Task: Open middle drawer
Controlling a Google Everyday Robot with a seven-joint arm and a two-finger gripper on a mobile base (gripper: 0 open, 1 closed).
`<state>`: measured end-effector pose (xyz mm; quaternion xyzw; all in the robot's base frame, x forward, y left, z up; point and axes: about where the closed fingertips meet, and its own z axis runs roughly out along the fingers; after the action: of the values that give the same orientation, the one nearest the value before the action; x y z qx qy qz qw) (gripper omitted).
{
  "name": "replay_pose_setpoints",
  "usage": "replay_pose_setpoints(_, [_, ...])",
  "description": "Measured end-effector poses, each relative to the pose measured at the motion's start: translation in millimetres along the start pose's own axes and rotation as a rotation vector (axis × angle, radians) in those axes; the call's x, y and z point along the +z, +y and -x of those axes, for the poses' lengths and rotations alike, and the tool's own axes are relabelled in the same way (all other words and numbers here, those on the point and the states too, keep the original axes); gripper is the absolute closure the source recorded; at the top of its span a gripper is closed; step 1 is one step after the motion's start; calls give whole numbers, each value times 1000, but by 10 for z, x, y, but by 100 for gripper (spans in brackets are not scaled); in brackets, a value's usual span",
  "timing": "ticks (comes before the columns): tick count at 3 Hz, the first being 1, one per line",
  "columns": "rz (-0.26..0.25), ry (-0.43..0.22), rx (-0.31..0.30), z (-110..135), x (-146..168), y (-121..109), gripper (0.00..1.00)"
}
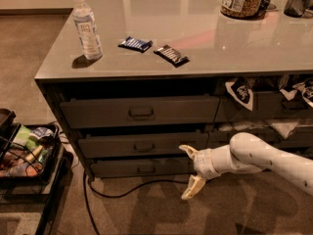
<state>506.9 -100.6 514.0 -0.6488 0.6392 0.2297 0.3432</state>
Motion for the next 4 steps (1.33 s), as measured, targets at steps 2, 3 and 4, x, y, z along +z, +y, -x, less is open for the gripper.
replay_pose_setpoints(2, [-66, 30, -2, -183, 290, -303, 0])
replay_pose_setpoints(3, [-138, 111, -25, -366, 500, -809, 0])
replay_pose_setpoints(4, [-140, 110, -26, -361, 505, -829, 0])
